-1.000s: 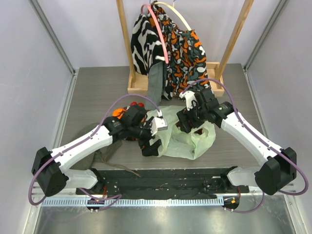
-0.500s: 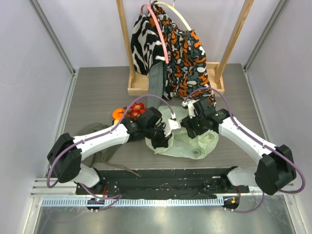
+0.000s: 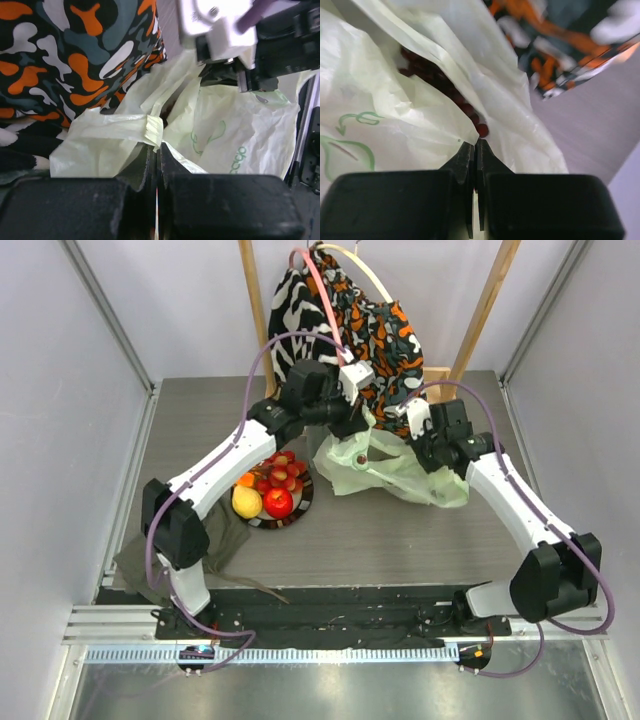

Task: Take the fake fruits out of the plastic bag
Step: Adjust the plastic bag at the center of the board.

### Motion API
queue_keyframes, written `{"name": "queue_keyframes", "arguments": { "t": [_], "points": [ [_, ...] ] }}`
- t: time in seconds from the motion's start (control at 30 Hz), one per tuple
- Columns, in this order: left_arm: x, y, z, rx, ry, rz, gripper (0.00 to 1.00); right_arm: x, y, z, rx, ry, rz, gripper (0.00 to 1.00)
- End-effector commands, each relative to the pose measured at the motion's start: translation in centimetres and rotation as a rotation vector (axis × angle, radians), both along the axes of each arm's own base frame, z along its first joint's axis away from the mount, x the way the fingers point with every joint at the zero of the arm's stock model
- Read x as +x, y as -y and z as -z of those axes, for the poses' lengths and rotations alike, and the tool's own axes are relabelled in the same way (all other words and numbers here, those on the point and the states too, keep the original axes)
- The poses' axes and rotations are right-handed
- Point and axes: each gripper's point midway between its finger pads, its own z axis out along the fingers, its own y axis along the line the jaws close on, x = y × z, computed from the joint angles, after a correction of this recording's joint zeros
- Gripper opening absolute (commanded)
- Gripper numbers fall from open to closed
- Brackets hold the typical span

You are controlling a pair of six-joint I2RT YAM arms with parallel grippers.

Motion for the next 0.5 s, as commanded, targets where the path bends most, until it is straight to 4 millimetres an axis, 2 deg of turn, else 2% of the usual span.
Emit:
{"name": "queue_keyframes", "arguments": {
  "t": [0.0, 0.03, 0.07, 0.1, 0.13, 0.17, 0.2, 0.23, 0.27, 0.3, 0.33, 0.37, 0.4, 0.47],
  "points": [
    [-1.4, 0.3, -3.6, -0.089, -0.029, 0.022, 0.00, 0.3, -1.4, -6.4, 0.006, 0.165, -0.119, 0.02],
    [-2.5, -0.1, -4.0, -0.102, -0.044, 0.033, 0.00, -1.0, -1.8, -5.6, 0.007, 0.126, -0.142, 0.03],
    [-3.1, -0.4, -3.5, -0.098, -0.063, 0.041, 0.00, -3.0, -2.8, -3.9, 0.012, 0.080, -0.191, 0.03],
    [-3.9, -0.5, -2.4, -0.083, -0.088, 0.053, 0.00, -4.5, -3.3, -2.5, 0.003, 0.036, -0.223, 0.05],
    [-5.0, -1.1, 0.1, -0.043, -0.136, 0.057, 0.00, -6.8, -3.4, 0.6, -0.013, -0.043, -0.260, 0.06],
    [-6.0, -1.7, 0.8, -0.029, -0.152, 0.059, 0.00, -8.7, -4.5, 1.6, 0.013, -0.084, -0.326, 0.08],
    [-6.9, -2.1, 1.8, -0.015, -0.176, 0.062, 0.00, -11.2, -5.3, 3.3, 0.011, -0.166, -0.391, 0.16],
    [-8.1, -2.8, 4.5, 0.023, -0.235, 0.062, 0.00, -12.9, -5.2, 4.9, -0.009, -0.226, -0.464, 0.19],
    [-8.9, -3.3, 4.5, 0.020, -0.246, 0.060, 0.00, -14.3, -5.8, 5.1, 0.028, -0.267, -0.517, 0.22],
    [-9.6, -3.5, 5.2, 0.031, -0.263, 0.059, 0.00, -14.6, -6.2, 5.1, 0.036, -0.275, -0.532, 0.30],
    [-10.3, -4.1, 6.6, 0.051, -0.295, 0.056, 0.00, -14.5, -6.2, 5.0, 0.029, -0.280, -0.537, 0.45],
    [-10.6, -4.3, 6.5, 0.046, -0.291, 0.057, 0.00, -14.6, -6.2, 5.1, 0.016, -0.304, -0.569, 0.49],
    [-10.8, -4.5, 6.8, 0.052, -0.293, 0.055, 0.00, -15.8, -6.1, 5.8, 0.011, -0.392, -0.597, 0.53],
    [-10.6, -4.9, 7.0, 0.062, -0.282, 0.039, 0.00, -15.0, -6.3, 4.9, -0.012, -0.390, -0.635, 0.56]
  ]
}}
